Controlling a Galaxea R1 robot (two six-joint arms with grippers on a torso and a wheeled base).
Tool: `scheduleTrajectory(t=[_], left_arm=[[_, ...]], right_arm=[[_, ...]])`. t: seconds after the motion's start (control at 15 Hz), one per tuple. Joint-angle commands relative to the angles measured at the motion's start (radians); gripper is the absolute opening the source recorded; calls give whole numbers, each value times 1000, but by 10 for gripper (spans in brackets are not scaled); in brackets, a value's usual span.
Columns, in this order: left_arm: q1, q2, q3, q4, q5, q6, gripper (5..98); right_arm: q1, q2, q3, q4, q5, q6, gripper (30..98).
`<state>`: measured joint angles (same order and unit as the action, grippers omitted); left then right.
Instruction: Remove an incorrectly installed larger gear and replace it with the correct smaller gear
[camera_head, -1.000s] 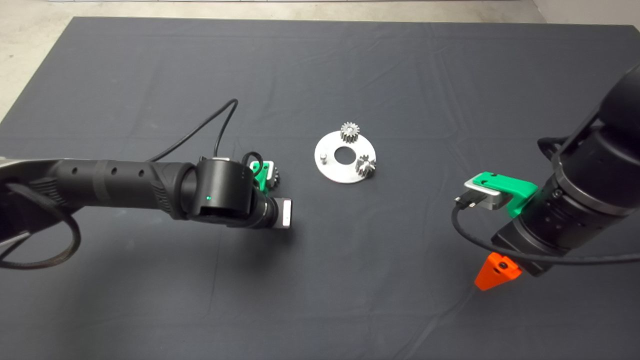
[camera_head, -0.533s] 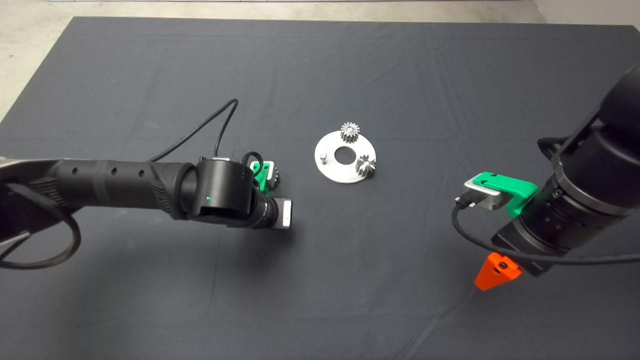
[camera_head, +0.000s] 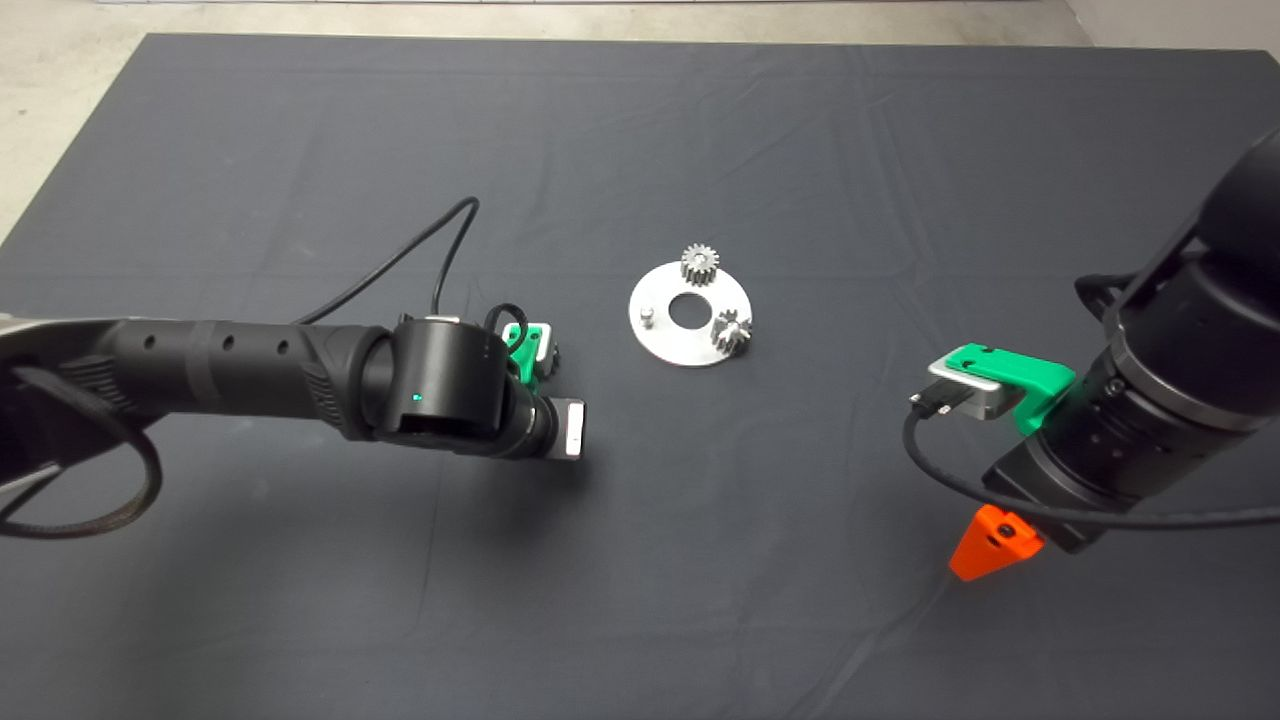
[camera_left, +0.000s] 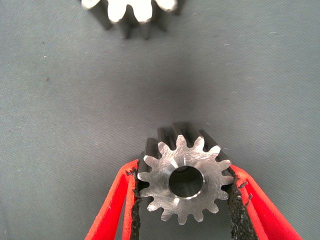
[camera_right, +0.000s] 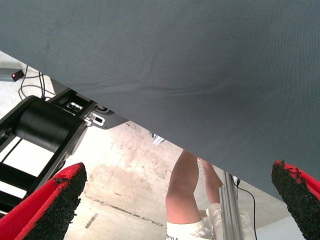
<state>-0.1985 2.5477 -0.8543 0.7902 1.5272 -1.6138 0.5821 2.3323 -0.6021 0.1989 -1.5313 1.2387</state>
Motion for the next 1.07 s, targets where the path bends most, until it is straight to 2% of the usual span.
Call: scheduleTrajectory(t=[0.0, 0.2, 0.33, 0.47, 0.53, 0.73, 1.0], left_arm=[[-233, 84, -16, -140, 54, 2, 353], [-322, 183, -90, -191, 54, -11, 352], [-331, 290, -227, -237, 56, -11, 352], [-331, 366, -341, -243, 54, -9, 350], [-331, 385, -379, -244, 53, -5, 350], [-325, 388, -485, -261, 56, 7, 347], [-325, 389, -521, -269, 54, 14, 347]], right_arm=[[25, 2, 7, 10, -105, 1, 977], [25, -1, 7, 10, -105, 1, 977], [25, 0, 7, 9, -105, 1, 977], [25, 3, 7, 9, -105, 1, 977], [25, 3, 7, 10, -105, 1, 977], [25, 6, 7, 8, -105, 1, 977], [25, 11, 7, 8, -105, 1, 977]])
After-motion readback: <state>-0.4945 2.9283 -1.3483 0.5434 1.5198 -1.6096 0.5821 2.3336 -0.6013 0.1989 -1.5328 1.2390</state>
